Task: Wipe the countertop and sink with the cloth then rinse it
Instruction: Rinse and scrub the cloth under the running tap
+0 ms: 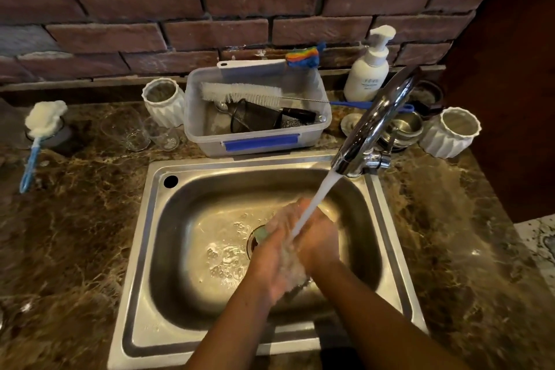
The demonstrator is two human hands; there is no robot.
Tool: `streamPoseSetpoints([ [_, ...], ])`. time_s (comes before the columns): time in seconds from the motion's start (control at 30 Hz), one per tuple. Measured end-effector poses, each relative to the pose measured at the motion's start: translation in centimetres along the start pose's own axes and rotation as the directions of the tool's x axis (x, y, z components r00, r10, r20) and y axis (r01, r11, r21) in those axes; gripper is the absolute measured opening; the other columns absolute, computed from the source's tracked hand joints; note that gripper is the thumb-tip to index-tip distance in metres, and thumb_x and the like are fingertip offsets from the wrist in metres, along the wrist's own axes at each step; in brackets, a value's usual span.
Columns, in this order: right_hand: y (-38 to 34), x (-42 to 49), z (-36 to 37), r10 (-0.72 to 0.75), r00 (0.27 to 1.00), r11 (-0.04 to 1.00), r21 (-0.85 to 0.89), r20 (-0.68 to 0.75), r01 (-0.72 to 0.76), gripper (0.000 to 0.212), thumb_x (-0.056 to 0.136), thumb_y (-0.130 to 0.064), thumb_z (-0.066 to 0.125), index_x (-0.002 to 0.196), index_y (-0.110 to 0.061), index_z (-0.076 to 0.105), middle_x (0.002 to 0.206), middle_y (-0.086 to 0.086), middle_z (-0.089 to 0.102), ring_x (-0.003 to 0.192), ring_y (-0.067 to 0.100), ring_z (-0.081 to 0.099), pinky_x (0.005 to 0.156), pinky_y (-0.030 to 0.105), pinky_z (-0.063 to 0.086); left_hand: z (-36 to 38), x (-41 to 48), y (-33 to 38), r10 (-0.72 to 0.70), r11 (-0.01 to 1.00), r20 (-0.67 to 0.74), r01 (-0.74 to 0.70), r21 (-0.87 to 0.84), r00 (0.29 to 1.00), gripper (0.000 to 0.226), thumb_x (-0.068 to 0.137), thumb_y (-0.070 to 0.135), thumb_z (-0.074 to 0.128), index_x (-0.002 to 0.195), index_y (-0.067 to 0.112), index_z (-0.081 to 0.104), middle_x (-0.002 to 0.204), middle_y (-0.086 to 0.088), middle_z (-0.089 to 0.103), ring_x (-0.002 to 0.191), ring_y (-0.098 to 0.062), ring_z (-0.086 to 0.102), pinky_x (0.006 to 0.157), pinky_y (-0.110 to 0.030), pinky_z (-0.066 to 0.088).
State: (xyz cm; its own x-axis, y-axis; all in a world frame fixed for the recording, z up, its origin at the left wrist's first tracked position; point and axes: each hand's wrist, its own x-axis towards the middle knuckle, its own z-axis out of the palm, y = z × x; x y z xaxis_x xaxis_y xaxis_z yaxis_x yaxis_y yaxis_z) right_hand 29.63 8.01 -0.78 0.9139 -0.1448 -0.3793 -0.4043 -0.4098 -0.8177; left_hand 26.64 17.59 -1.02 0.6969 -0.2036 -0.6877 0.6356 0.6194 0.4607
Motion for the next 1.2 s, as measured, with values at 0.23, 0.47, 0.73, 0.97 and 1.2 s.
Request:
streamPoseSetpoints([
  [0.23, -0.1, -0.3, -1.7, -0.090, 0.996, 0.993, -0.078, -0.017, 0.088, 0.016, 0.104, -0.027, 0.049, 0.098, -0.016, 0.059, 0.081, 0.001, 0.067, 0.077, 0.021, 0.068, 0.069, 0.042, 0.060, -1.2, -0.1, 2.5, -0.065, 0.997, -0.190, 0.071, 0.023, 0.980, 0.038, 0.102, 0.033, 0.053, 0.123, 0.004, 0.066, 0.116, -0.023, 0.073, 0.111, -0.041, 0.068, 0.099, -0.055, 0.053],
  [0.47, -2.2, -3.4, 1.9, -0.098, 0.988, 0.995, -0.040, -0.117, 0.093, 0.031, 0.099, -0.040, 0.041, 0.082, -0.028, 0.063, 0.080, -0.008, 0.068, 0.083, 0.012, 0.068, 0.077, 0.033, 0.055, 1.5, -0.1, 0.8, -0.084, 0.996, -0.109, 0.086, 0.007, 0.990, 0.036, 0.102, 0.042, 0.048, 0.107, 0.014, 0.071, 0.097, -0.006, 0.071, 0.092, -0.020, 0.069, 0.085, -0.037, 0.054],
  [0.73, 1.2, 3.5, -1.5, 0.011, 1.000, 0.999, 0.051, -0.004, -0.011, 0.021, 0.101, -0.032, 0.050, 0.096, -0.018, 0.065, 0.093, 0.012, 0.069, 0.086, 0.025, 0.063, 0.079, 0.036, 0.051, 0.0, -1.0, 1.6, 0.056, 0.965, -0.178, -0.008, 0.262, 0.982, 0.030, 0.103, 0.032, 0.051, 0.116, 0.011, 0.070, 0.112, -0.018, 0.075, 0.102, -0.036, 0.071, 0.082, -0.048, 0.059],
  [0.97, 0.1, 2.2, -2.5, 0.007, 1.000, 0.966, 0.260, -0.004, -0.006, 0.028, 0.105, -0.022, 0.047, 0.101, 0.004, 0.057, 0.085, 0.023, 0.054, 0.075, 0.020, 0.055, 0.058, 0.014, 0.047, -0.3, 0.1, 2.4, 0.356, 0.809, -0.022, -0.296, 0.507, 0.934, 0.028, 0.105, 0.029, 0.046, 0.105, 0.018, 0.072, 0.091, -0.002, 0.077, 0.082, -0.018, 0.074, 0.063, -0.028, 0.059],
  [1.2, -2.4, -1.5, 0.1, -0.039, 0.998, 0.926, 0.374, -0.046, 0.053, 0.016, 0.101, -0.034, 0.057, 0.097, -0.020, 0.063, 0.079, -0.003, 0.069, 0.073, 0.009, 0.070, 0.063, 0.025, 0.055, -0.3, 1.3, 1.5, 0.283, 0.917, -0.186, -0.208, 0.339, 0.941, 0.026, 0.105, 0.029, 0.049, 0.108, 0.013, 0.069, 0.094, -0.005, 0.075, 0.086, -0.021, 0.072, 0.071, -0.033, 0.058],
])
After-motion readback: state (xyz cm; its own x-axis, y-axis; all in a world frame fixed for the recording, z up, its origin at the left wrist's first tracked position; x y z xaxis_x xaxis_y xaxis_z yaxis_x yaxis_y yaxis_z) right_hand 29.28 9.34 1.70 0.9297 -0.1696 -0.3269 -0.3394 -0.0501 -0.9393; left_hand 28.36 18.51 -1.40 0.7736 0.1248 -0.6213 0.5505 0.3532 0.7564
